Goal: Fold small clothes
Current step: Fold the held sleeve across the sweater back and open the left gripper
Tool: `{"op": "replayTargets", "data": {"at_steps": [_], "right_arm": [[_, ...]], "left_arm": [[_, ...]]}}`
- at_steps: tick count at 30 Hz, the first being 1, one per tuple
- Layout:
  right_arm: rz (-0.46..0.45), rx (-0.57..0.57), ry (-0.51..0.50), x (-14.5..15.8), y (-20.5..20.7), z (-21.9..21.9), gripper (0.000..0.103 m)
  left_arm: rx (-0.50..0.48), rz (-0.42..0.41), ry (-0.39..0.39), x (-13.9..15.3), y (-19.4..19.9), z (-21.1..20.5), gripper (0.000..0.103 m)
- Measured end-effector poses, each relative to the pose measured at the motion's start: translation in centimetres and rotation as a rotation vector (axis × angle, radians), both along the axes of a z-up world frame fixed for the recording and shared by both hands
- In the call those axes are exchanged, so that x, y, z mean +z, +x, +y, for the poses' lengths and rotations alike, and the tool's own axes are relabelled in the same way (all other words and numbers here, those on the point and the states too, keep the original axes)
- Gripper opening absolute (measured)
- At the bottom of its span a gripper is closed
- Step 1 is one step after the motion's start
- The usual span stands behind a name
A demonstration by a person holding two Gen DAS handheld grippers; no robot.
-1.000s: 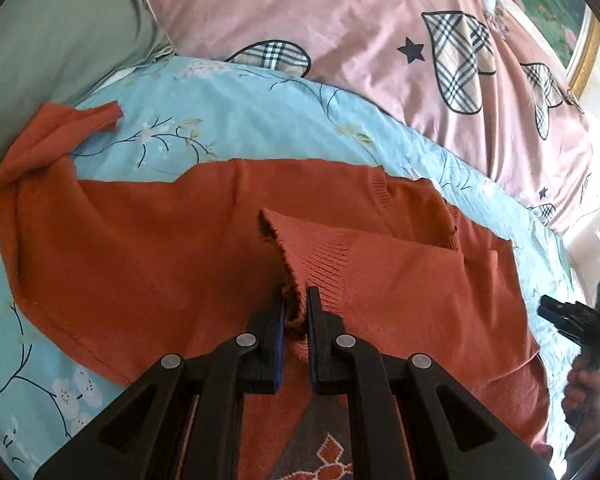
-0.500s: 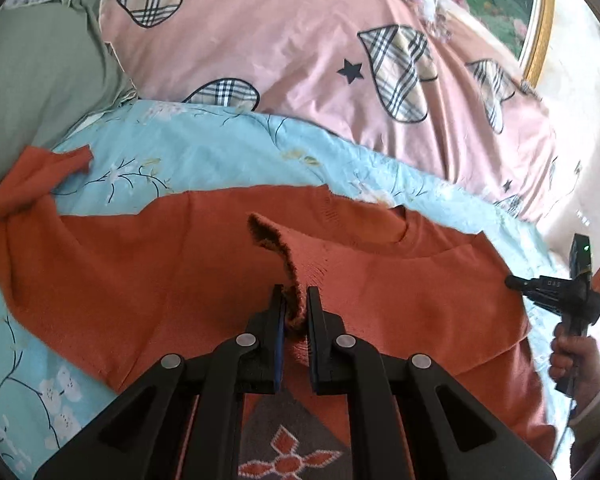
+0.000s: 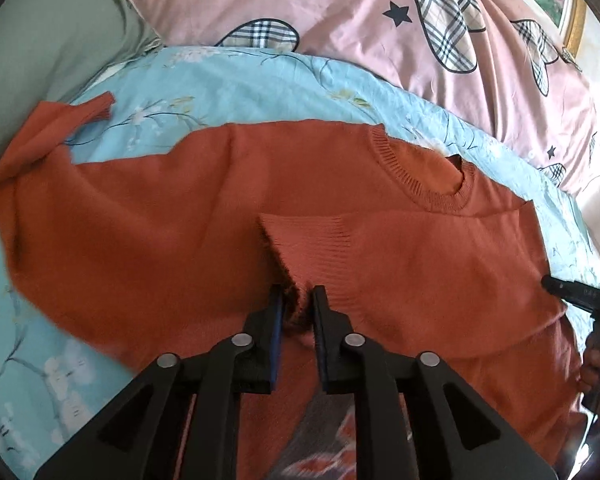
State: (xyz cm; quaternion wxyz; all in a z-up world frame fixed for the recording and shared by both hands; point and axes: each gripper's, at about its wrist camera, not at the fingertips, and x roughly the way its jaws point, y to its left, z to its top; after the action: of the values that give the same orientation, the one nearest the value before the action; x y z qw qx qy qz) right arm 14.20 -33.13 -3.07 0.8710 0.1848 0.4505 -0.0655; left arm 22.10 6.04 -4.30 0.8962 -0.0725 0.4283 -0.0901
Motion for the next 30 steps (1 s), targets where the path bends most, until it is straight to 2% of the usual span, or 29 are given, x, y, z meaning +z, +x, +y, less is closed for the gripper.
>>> {"op": "replayTargets", "data": {"at_steps": [1, 4, 7, 8, 10, 14, 17, 19, 21, 25, 26, 28, 29, 30], "right_arm": [[-0.024, -0.019, 0.052, 0.1, -0.6, -0.7, 0.040], [-0.064, -0.020, 0.067, 1.7, -1.9, -0.4, 0.044], [-0.122, 0.047, 0.114, 3.1, -3.3, 1.3, 0.050], [-0.130, 0.068, 0.120, 3.5, -3.5, 2.3, 0.051], [-0.140, 0.115, 0.143, 3.9, -3.9, 4.2, 0.054], [-0.125, 0.181, 0.208, 3.6, -4.3, 7.4, 0.055], [-0.137, 0.199, 0.219, 3.4, -5.2, 8.9, 0.055], [-0.153, 0.209, 0.231, 3.6, -5.5, 9.6, 0.055], [-0.161, 0.215, 0.241, 3.8, -5.7, 10.2, 0.055], [-0.151, 0.229, 0.249, 3.8, -5.9, 11.0, 0.055], [-0.147, 0.232, 0.249, 3.8, -6.0, 11.1, 0.055], [-0.135, 0.241, 0.248, 3.6, -6.1, 11.3, 0.055], [-0.133, 0.244, 0.247, 3.5, -6.1, 11.4, 0.055], [-0.133, 0.247, 0.247, 3.4, -6.1, 11.5, 0.055]], "left_arm": [[0.013, -0.007, 0.023, 0.3, -0.7, 0.8, 0.016], [0.049, -0.027, 0.048, 1.4, -1.8, 3.6, 0.021], [0.127, -0.070, 0.098, 3.1, -1.9, 7.1, 0.037], [0.151, -0.077, 0.116, 3.5, -1.6, 8.1, 0.048], [0.199, -0.095, 0.166, 4.2, -0.6, 9.9, 0.054], [0.245, -0.083, 0.290, 4.6, 3.4, 11.9, 0.057], [0.247, -0.073, 0.400, 4.1, 7.1, 12.4, 0.060], [0.256, -0.049, 0.469, 3.3, 9.9, 12.6, 0.069], [0.263, -0.015, 0.488, 2.3, 11.9, 13.2, 0.092], [0.290, 0.058, 0.515, 0.1, 16.0, 14.4, 0.095], [0.295, 0.068, 0.519, -0.2, 16.6, 14.7, 0.092], [0.292, 0.096, 0.482, -0.6, 17.9, 15.7, 0.051], [0.294, 0.114, 0.446, -0.6, 18.2, 16.2, 0.015], [0.306, 0.122, 0.419, -0.4, 18.3, 16.6, 0.010]]}}
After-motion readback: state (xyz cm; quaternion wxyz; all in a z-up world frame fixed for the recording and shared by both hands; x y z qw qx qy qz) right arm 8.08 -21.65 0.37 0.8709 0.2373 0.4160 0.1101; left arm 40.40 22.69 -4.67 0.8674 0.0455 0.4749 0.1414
